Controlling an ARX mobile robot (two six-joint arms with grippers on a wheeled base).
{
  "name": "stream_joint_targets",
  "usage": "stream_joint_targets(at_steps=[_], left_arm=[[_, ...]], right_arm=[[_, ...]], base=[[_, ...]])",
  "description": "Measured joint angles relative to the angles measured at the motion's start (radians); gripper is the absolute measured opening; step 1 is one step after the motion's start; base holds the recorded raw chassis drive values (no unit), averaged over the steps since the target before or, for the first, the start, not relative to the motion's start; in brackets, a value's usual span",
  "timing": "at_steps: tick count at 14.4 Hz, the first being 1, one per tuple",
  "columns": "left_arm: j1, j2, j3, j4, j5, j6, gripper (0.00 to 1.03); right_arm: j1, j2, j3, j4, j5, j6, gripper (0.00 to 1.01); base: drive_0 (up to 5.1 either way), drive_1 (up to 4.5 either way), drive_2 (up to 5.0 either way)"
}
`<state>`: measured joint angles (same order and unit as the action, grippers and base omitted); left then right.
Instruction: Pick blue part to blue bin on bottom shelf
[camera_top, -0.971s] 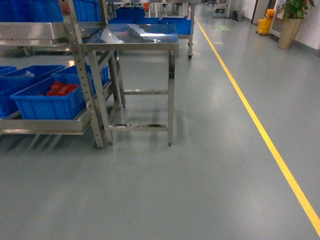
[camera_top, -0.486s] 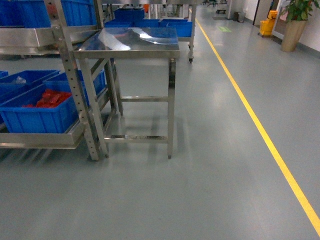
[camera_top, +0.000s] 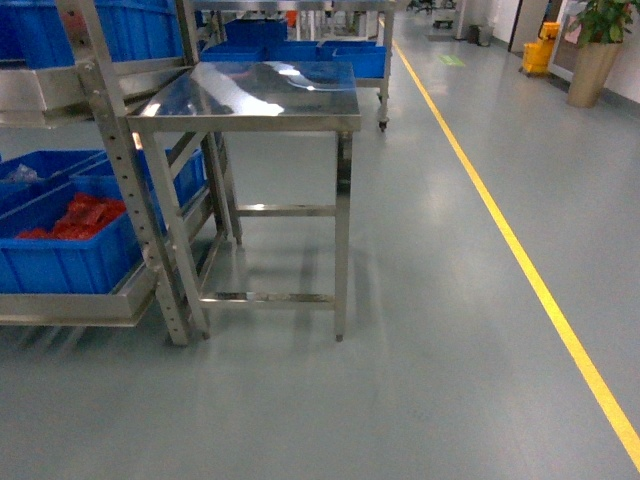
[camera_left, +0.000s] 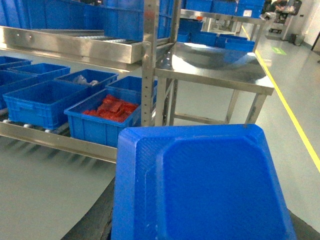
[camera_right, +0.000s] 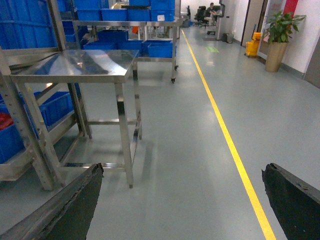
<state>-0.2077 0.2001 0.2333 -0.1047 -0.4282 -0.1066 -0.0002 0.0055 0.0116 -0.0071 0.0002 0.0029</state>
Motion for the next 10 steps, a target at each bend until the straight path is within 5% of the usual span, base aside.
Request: stream_joint_targets(at_steps=[10], left_arm=[[0.0, 0.0, 0.0, 0.003, -0.001, 0.0, 0.43]], right_arm=[[0.0, 0.0, 0.0, 0.006, 0.0, 0.0, 0.98]], base=[[0.0, 4.31, -4.4]])
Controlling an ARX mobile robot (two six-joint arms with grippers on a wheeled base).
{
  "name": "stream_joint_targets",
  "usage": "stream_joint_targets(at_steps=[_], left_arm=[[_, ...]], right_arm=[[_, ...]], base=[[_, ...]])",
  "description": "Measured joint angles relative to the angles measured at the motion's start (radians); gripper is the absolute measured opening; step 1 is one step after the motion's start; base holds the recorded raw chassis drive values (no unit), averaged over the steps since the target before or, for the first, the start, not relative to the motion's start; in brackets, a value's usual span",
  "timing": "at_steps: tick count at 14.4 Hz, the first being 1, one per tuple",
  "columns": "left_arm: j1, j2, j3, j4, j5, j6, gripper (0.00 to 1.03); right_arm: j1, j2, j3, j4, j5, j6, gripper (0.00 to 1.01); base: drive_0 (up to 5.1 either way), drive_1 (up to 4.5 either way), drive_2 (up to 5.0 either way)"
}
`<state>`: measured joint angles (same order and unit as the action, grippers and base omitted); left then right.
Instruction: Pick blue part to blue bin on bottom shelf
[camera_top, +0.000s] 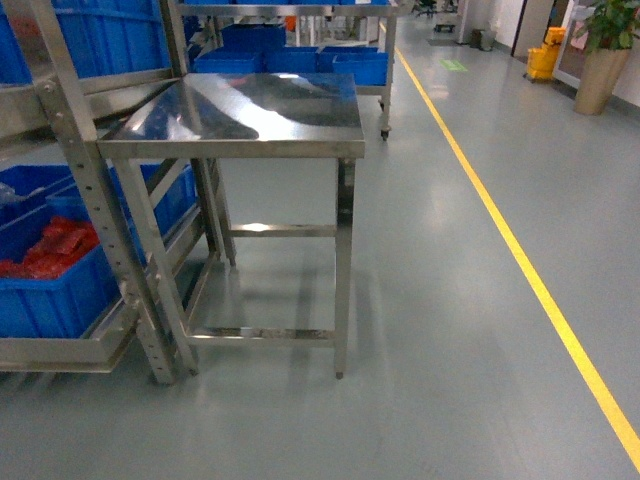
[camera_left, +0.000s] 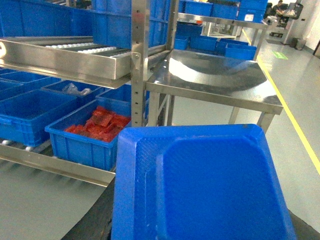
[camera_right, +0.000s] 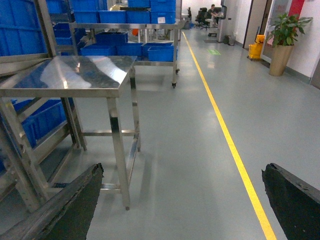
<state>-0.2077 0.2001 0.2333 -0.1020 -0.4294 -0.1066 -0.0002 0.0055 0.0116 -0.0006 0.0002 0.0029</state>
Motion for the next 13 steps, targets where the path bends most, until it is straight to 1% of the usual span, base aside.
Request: stream_joint_targets(at_steps=[12, 13], left_arm=[[0.0, 0.001, 0.0, -0.003, 0.0, 0.0, 0.43], [0.0, 0.001, 0.0, -0.001, 0.0, 0.0, 0.43]], right_arm=[[0.0, 0.0, 0.0, -0.002, 0.0, 0.0, 0.98], [0.0, 0.0, 0.0, -0.003, 0.0, 0.0, 0.98]], base=[[0.0, 4.33, -4.3], [0.0, 0.0, 0.0]])
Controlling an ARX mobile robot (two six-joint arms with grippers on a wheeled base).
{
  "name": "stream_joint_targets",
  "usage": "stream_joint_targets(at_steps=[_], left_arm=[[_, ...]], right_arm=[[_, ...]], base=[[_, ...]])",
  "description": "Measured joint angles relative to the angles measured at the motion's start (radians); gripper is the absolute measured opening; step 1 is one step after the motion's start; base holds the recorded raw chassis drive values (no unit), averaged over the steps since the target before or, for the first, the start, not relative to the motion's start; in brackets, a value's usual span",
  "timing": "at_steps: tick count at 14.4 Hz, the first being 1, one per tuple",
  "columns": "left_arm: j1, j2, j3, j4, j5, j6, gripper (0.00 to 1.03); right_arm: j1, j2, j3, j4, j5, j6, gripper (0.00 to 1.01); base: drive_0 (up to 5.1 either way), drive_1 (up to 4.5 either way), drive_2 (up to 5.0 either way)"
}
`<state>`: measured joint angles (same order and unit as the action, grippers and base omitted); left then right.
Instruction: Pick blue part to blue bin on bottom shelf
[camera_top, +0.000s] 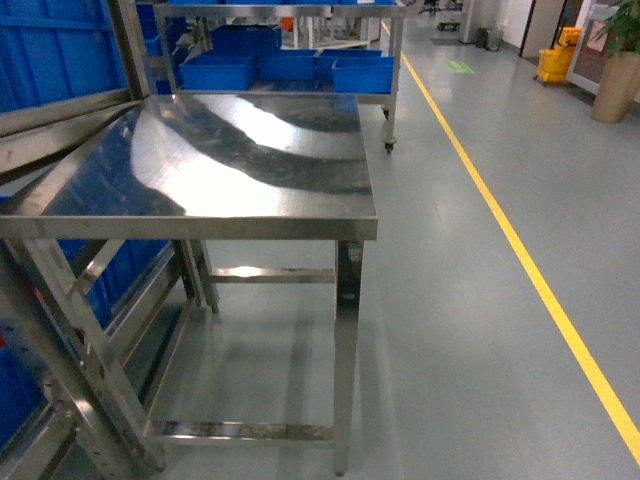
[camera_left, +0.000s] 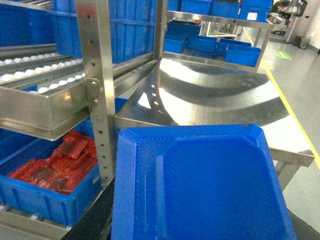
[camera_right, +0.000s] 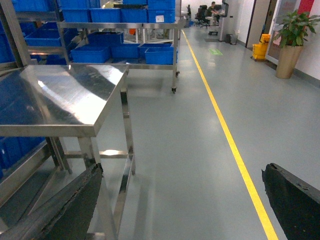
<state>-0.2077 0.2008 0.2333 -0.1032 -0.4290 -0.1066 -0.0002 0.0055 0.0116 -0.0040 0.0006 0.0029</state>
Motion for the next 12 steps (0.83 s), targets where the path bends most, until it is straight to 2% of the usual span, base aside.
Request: stream_joint_targets(at_steps=[3, 12], left_arm=[[0.001, 0.003, -0.003, 0.002, 0.003, 0.0, 0.43], [0.001, 0.0, -0.003, 0.0, 0.002, 0.0, 0.43]], right_arm=[[0.0, 0.0, 0.0, 0.0, 0.0, 0.0, 0.98], [0.0, 0.0, 0.0, 0.001, 0.0, 0.0, 0.98]], base=[[0.0, 0.0, 0.0], [-4.9, 2.52, 2.5]])
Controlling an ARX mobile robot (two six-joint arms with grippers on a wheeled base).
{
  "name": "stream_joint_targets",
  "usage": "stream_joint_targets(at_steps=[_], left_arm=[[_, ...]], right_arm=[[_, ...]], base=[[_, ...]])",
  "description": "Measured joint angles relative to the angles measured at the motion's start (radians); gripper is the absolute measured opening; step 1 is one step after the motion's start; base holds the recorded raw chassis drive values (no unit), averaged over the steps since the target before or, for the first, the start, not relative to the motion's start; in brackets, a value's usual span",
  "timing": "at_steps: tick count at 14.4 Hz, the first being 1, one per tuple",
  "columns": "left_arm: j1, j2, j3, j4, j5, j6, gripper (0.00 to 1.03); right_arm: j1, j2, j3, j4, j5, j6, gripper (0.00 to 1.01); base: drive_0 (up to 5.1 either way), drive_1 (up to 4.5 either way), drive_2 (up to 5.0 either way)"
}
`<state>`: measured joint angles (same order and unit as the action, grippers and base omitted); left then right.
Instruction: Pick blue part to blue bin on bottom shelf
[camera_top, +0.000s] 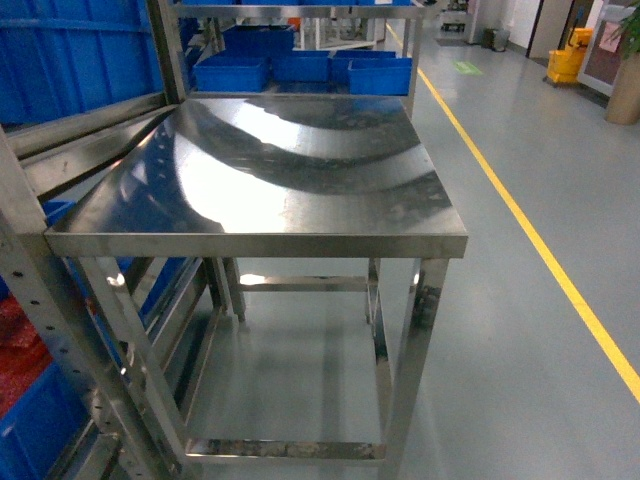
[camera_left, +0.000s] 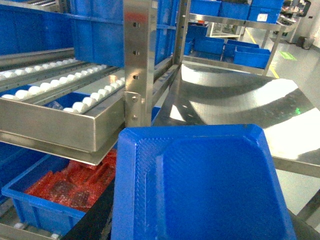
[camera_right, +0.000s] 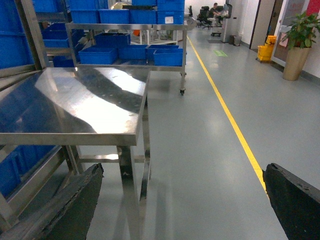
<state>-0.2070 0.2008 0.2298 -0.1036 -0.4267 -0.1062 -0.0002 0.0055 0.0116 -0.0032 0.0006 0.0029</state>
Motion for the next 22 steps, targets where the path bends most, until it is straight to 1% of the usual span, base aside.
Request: stream_joint_targets(at_steps=[22], left_arm=[[0.0, -0.001, 0.0, -0.002, 0.0, 0.0, 0.43]], right_arm=[[0.0, 0.0, 0.0, -0.003, 0.0, 0.0, 0.98]], base=[[-5.0, 2.45, 2.5]])
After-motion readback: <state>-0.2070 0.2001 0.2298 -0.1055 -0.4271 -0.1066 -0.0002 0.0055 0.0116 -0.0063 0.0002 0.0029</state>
